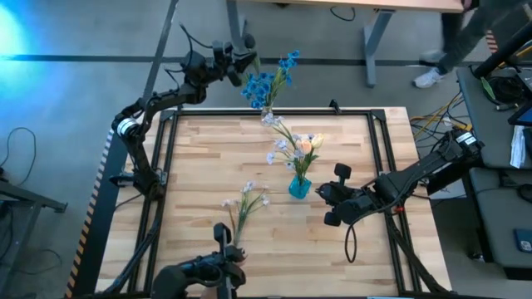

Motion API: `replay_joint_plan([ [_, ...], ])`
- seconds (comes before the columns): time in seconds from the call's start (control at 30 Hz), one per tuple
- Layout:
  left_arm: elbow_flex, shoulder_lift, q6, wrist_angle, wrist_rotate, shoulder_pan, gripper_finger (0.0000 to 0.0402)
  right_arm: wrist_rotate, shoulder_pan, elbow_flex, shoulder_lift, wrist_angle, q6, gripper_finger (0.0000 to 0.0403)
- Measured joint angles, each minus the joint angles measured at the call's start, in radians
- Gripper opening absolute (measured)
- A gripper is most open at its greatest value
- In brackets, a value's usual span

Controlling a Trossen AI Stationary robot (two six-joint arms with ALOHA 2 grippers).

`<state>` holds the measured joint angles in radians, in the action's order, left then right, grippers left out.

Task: Sort flowers into vase by color
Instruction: Put black tulip into the transparent vase

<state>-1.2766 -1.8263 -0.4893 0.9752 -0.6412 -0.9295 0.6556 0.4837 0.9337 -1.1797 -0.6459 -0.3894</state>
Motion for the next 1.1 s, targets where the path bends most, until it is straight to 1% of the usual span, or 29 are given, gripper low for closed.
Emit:
replay_joint_plan([
  [0.33, 0.068, 0.0, 0.08, -0.004, -0.007, 0.0, 0.0, 0.0, 0.0, 0.0, 0.0, 0.0, 0.001, 0.0012],
  [0.47, 0.075, -0.002, 0.087, -0.005, -0.038, 0.0, 0.0, 0.0, 0.0, 0.0, 0.0, 0.0, 0.003, 0.0012],
  [0.67, 0.049, -0.002, 0.085, -0.007, -0.087, 0.0, 0.0, 0.0, 0.0, 0.0, 0.0, 0.0, 0.008, 0.0012],
  [0.93, 0.014, -0.002, 0.05, -0.011, -0.153, 0.009, 0.0012, 0.0, 0.0, 0.0, 0.0, 0.0, 0.008, 0.0012],
  [1.1, 0.007, -0.002, 0.032, -0.016, -0.156, 0.013, 0.0013, 0.0, 0.0, 0.0, 0.0, 0.001, 0.008, 0.0012],
])
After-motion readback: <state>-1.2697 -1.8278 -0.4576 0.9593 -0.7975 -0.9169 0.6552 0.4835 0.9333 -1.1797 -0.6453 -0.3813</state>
